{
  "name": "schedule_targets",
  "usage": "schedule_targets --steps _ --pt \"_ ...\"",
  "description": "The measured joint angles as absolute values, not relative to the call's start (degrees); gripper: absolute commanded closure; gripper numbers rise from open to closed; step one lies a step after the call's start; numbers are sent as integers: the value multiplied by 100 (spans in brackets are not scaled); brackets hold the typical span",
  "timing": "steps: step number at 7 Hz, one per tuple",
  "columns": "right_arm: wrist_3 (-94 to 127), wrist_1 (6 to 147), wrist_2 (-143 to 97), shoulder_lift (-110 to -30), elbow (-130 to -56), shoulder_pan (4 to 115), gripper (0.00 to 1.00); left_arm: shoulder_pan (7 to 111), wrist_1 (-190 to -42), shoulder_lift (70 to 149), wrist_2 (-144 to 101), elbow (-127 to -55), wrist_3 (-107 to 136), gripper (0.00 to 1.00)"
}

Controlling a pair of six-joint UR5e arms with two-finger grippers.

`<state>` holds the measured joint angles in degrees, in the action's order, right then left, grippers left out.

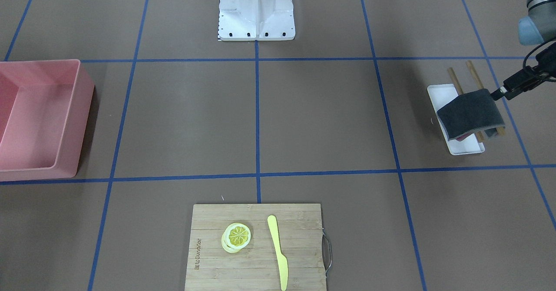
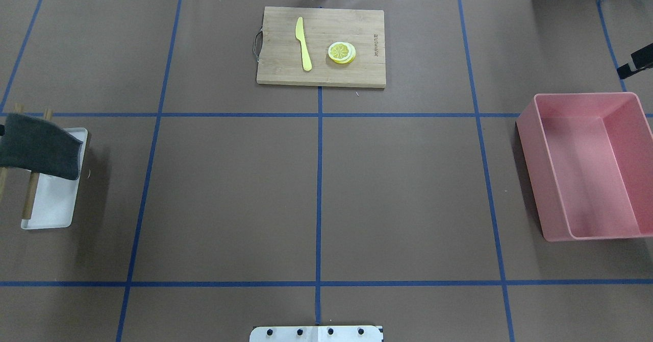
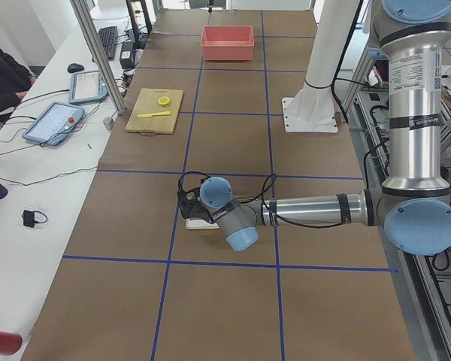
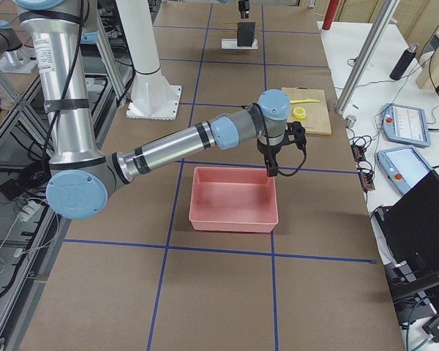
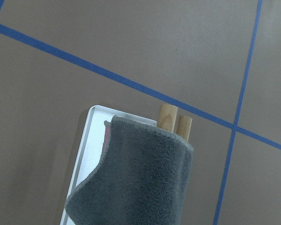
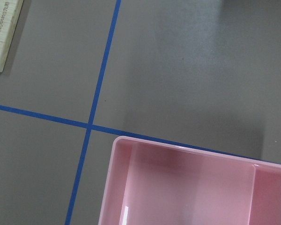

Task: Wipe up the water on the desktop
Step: 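Grasp the grey cloth on the white tray with the left gripper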

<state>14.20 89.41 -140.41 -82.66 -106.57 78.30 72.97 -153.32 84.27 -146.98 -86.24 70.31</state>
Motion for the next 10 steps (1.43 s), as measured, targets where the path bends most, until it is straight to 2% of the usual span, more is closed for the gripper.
schedule_targets --steps 2,4,5,8,10 --pt "1429 8920 -14061 -8122 -10720 7664 0 7223 -15329 8482 -14696 -8552 7031 37" --pt "1483 8913 -14043 -8080 -10784 7602 0 7210 -15330 8525 -14697 -8483 7031 67" --pt "1564 8914 -14034 -8051 -10789 7594 0 7208 -15335 8544 -14701 -8450 7031 77" --pt "1668 8921 -14013 -7993 -10785 7586 0 7213 -15368 8560 -14736 -8464 7037 97" --pt "1672 8921 -14012 -7990 -10784 7585 0 7213 -15372 8559 -14755 -8459 7032 100"
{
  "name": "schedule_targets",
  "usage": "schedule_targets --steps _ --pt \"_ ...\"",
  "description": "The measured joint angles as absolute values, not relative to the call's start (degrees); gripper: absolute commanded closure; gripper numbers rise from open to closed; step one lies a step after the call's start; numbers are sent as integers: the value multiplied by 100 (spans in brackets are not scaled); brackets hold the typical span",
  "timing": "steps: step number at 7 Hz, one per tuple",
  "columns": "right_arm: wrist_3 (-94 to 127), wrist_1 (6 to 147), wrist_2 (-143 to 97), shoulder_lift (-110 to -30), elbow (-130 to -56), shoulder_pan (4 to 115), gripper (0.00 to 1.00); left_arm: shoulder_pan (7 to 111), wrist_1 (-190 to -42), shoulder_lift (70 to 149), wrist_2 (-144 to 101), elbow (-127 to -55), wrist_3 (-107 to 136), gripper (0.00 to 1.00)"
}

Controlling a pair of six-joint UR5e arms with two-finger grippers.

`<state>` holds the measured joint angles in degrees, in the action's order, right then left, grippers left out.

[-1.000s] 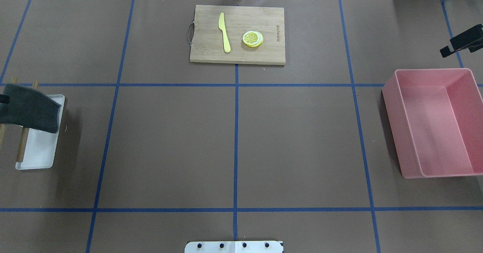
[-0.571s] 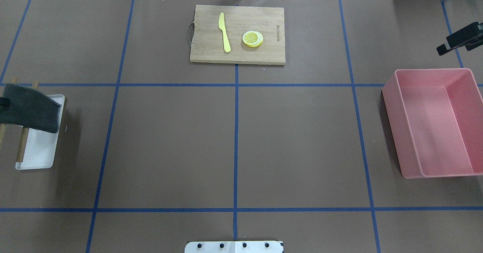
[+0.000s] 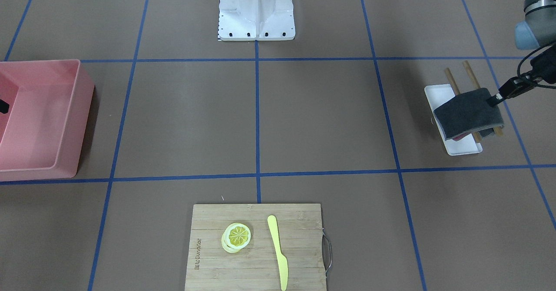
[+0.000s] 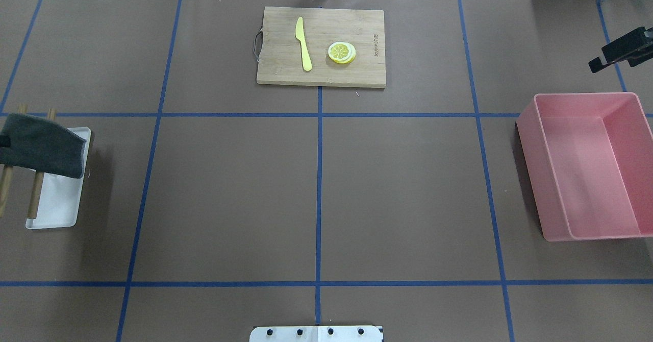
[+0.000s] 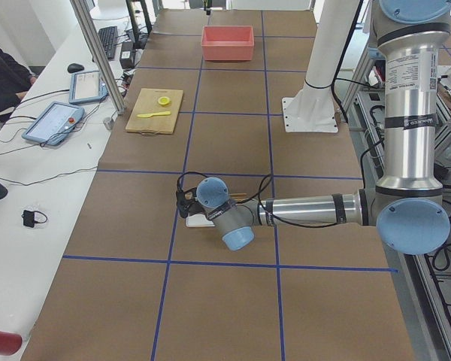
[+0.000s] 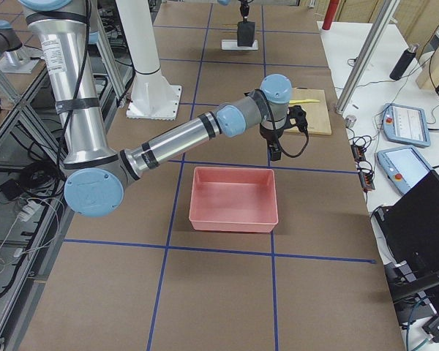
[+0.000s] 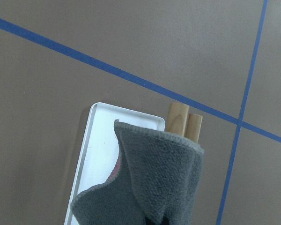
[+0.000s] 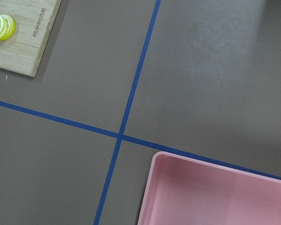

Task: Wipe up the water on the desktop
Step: 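Grasp the grey cloth on the white tray with the left gripper, then lift the grey cloth with the left gripper while the right arm reaches in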

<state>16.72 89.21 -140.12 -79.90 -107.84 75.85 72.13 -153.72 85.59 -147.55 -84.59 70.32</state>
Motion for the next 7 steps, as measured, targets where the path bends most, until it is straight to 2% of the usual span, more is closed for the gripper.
schedule_targets --steps 3,7 --pt "1676 8921 -14018 -7989 -10786 7571 0 7373 -15334 8550 -15296 -8475 7025 100" --pt "1677 8910 -14041 -7989 -10762 7506 0 8370 -15208 8673 -16223 -8668 7248 100"
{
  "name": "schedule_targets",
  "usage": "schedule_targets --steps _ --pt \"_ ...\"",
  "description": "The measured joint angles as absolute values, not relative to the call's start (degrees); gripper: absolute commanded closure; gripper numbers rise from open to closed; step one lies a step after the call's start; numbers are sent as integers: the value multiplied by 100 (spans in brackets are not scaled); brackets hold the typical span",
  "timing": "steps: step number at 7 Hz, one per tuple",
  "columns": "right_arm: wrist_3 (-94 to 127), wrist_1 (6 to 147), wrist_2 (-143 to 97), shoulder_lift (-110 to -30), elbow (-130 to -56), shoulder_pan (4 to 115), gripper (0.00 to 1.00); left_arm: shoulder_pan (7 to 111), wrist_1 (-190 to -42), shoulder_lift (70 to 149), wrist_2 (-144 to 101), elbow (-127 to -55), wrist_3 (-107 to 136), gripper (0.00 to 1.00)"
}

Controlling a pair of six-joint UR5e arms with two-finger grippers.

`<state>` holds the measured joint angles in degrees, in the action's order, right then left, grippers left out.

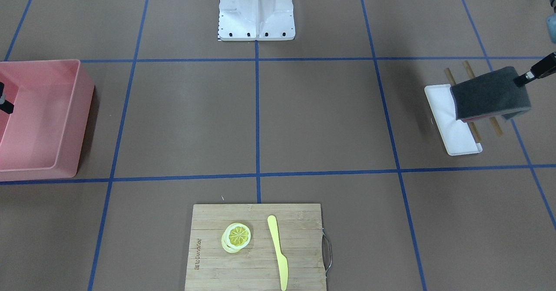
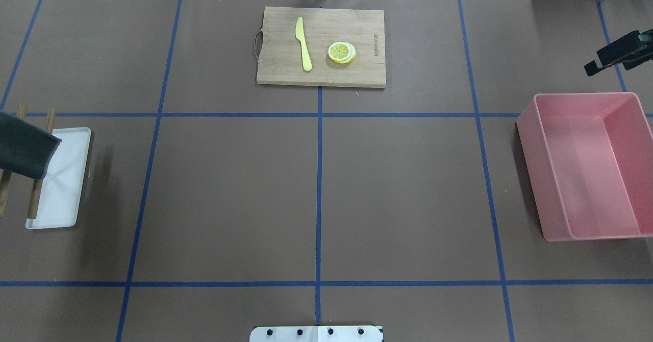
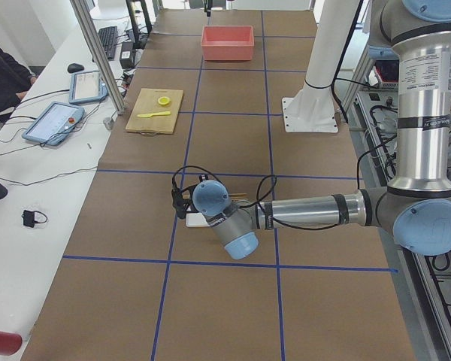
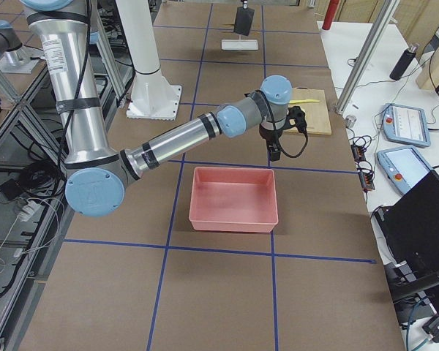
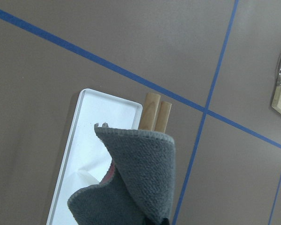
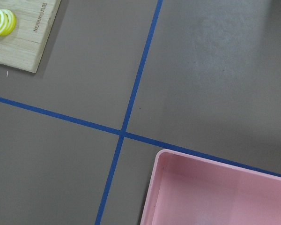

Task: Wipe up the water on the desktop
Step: 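Lift the grey cloth with the left gripper while the right arm reaches in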

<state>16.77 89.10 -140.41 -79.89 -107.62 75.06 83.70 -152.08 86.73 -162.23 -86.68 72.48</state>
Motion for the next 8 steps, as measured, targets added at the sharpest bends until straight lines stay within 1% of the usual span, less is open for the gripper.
schedule_targets --steps 3,6,8 --pt "1673 8348 -14104 -8050 -10826 7397 0 8449 -14987 9563 -16206 -9082 9184 100" --pt "1677 7019 -14029 -8083 -10842 7066 0 8150 -14417 10647 -15816 -9258 10625 100" --pt "2177 6754 -13838 -7610 -10918 6718 0 7629 -13909 11360 -15255 -9328 11368 100"
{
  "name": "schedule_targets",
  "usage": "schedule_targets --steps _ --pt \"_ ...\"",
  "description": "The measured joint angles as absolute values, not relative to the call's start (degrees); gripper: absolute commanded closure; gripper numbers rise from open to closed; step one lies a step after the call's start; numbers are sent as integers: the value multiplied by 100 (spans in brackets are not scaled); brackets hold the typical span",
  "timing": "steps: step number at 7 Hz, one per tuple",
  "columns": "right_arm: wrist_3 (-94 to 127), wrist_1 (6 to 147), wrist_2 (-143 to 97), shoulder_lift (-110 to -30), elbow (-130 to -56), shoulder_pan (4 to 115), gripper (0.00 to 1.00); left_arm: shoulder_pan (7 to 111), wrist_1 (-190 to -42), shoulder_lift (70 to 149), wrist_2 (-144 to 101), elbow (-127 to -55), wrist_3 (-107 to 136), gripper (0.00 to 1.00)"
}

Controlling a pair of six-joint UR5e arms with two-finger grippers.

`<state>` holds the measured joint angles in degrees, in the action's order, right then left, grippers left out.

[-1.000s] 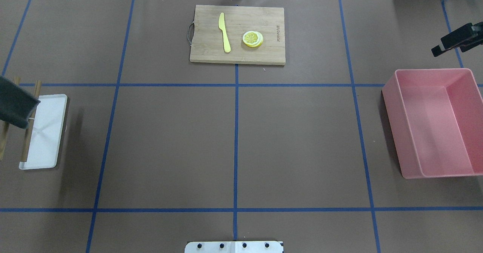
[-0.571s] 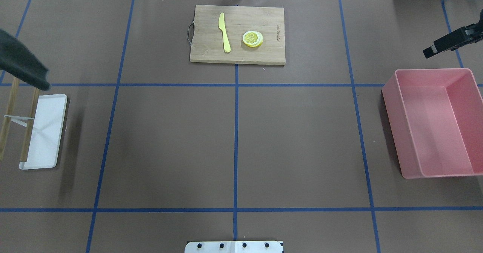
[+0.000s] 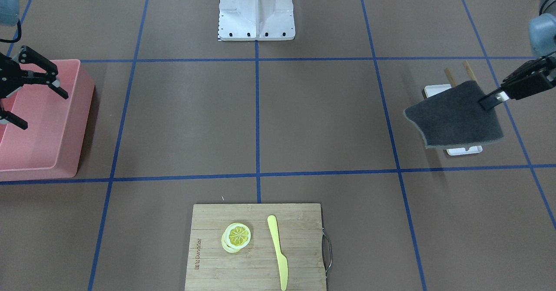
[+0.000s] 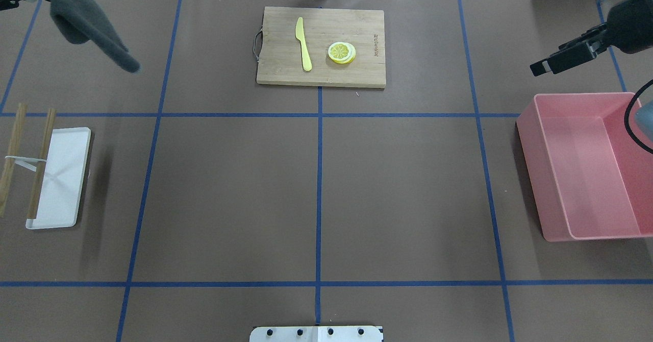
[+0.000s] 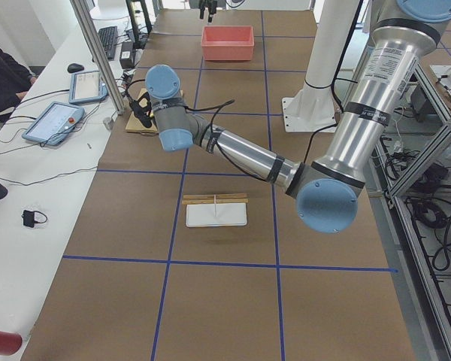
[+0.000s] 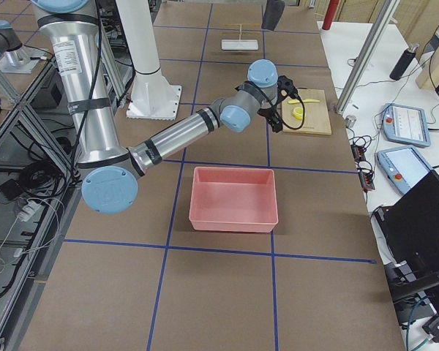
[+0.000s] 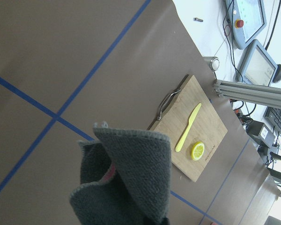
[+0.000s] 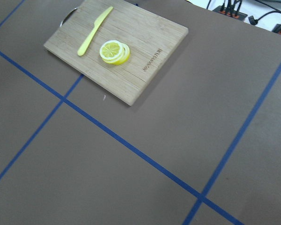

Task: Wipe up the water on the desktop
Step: 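Lift the grey cloth with the left gripper while the right arm reaches in, then grasp the grey cloth with the right gripper from the left gripper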

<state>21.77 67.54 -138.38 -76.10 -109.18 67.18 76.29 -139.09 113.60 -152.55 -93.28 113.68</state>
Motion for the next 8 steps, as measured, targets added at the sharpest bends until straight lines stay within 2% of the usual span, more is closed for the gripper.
schedule_targets --steps 4,8 --pt "3017 6750 -11979 -6630 -11392 5011 0 6076 -12383 12260 -13509 -9773 11803 100" --pt "3052 6800 -10138 -5985 -11319 3395 0 4985 -11469 12949 -12358 -9905 12232 100"
